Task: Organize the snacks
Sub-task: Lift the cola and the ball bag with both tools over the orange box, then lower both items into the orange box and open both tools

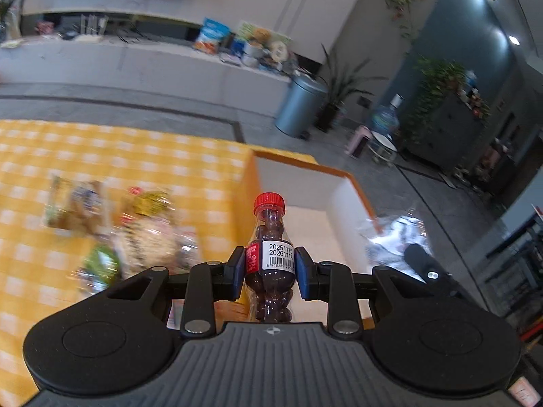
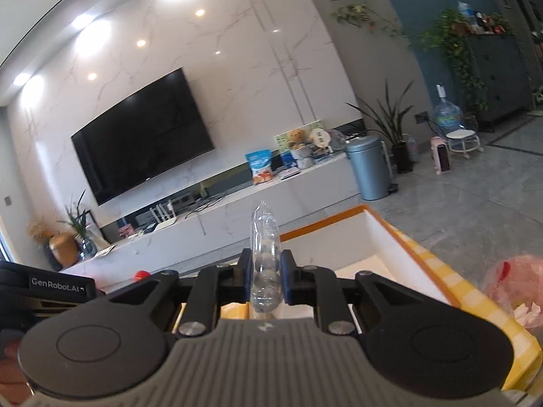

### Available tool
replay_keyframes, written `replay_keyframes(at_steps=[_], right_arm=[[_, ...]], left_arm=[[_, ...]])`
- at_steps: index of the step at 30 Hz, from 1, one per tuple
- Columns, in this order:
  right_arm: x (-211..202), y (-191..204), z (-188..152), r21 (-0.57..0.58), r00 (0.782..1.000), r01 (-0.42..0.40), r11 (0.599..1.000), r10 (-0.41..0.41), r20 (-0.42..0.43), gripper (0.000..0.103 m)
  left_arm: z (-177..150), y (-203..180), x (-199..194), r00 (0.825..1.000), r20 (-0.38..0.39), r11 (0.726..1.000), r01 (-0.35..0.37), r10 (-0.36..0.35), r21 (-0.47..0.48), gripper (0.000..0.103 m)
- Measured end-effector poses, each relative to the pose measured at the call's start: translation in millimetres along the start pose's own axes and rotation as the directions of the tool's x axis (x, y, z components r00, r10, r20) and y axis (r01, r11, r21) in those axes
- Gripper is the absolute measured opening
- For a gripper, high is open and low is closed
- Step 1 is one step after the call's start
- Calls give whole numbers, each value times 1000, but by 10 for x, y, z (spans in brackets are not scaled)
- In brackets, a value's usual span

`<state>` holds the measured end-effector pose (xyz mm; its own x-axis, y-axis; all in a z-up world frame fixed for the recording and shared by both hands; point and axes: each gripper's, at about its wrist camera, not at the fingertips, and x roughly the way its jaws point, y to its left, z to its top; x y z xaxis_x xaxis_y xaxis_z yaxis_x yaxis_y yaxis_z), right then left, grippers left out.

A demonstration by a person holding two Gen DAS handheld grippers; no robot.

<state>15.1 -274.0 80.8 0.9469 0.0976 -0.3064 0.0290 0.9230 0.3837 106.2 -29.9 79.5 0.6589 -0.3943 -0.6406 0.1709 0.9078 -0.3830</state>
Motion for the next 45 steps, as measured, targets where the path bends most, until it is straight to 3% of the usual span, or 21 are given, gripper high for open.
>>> replay_keyframes(at_steps=[4,10,22,31,34,37,45], right_arm=[[113,-164,-33,52,1000,15,999,-15,-5,15],[183,-402,-64,107,1000,15,994,-16,10,15],[523,-760,-88,221,999,-15,975,23,-31,15],[593,-785,-133,216,997,5,976,11,-74,15],[587,-774,-141,210,997,10,978,6,-79,15],[567,-709,-139,183,996,26,983,-9,-91,15],[681,-402,41,84,984,8,996,7,-177,15]], left_arm=[[-13,-154,248,998,-41,999,41,-41,7,34],[-54,-298,620,995,-97,999,37,-36,7,34],[-176,-591,962,987,-89,987,-125,134,101,34],[-269,-648,879,982,-46,975,-175,183,138,34],[-258,-678,779,983,-13,972,-178,182,155,46],[-235,-653,632,986,-2,975,-164,167,148,51],[-172,-475,255,974,73,964,-224,216,143,56]])
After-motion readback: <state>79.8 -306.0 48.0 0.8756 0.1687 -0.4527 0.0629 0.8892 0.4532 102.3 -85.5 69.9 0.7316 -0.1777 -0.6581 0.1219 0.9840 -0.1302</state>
